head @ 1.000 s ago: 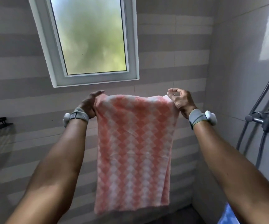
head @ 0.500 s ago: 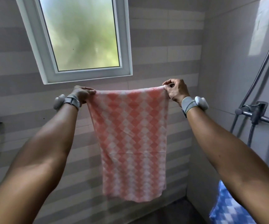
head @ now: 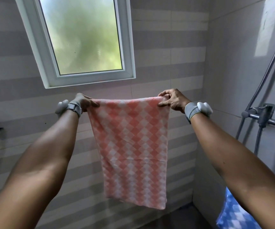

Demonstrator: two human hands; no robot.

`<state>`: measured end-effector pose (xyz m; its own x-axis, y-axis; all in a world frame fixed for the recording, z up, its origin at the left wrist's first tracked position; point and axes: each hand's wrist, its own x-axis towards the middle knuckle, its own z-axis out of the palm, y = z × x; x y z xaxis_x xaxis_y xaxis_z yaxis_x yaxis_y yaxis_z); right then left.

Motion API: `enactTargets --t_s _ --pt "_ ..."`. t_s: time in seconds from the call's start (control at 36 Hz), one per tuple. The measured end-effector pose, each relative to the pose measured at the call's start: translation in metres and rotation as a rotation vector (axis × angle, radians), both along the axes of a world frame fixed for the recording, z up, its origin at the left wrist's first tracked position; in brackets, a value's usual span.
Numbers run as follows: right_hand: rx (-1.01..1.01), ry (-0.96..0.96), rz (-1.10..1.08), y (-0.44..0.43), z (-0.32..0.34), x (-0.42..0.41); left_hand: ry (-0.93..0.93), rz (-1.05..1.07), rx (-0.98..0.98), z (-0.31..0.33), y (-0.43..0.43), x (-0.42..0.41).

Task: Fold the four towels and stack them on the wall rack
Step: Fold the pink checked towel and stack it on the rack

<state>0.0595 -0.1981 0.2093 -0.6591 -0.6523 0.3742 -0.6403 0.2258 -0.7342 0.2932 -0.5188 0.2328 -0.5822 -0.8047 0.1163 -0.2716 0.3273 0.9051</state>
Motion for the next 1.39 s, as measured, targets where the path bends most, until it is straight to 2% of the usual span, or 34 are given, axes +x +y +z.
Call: enactTargets --t_s 0.17,0.33,0.47,0.78,0.83,0.92,1.08,1.17,1.39 --pt "0.070 0.046 -0.008 -0.003 -0.001 -0.001 -0.154 -0.065 -0.044 0.001 -0.009 0.004" --pt "0.127 0.099 -0.043 -0.008 -0.008 -0.002 -0.263 0.118 -0.155 -0.015 -0.046 -0.006" --pt "0.190 0.168 -0.112 -0.011 -0.016 0.003 -0.334 0.279 -0.289 -0.013 -0.006 0.003" --pt "0.187 0.283 -0.234 -0.014 -0.015 0.004 -0.451 0.345 -0.526 0.002 0.010 0.005" --pt "0.175 0.279 -0.192 -0.012 -0.013 0.002 -0.491 0.282 -0.529 0.006 0.002 0.008" --pt "0.102 0.214 -0.165 -0.007 -0.012 0.001 -0.512 0.058 -0.531 0.015 -0.002 0.016" --pt "-0.044 0.236 -0.195 0.003 -0.010 -0.003 -0.614 -0.253 -0.655 0.027 0.003 0.031" --pt "-0.075 0.235 -0.180 0.004 -0.006 -0.004 -0.607 -0.339 -0.641 0.027 0.002 0.029" --pt "-0.035 0.237 -0.118 0.008 -0.004 -0.005 -0.811 -0.370 -0.652 0.018 0.012 0.019"
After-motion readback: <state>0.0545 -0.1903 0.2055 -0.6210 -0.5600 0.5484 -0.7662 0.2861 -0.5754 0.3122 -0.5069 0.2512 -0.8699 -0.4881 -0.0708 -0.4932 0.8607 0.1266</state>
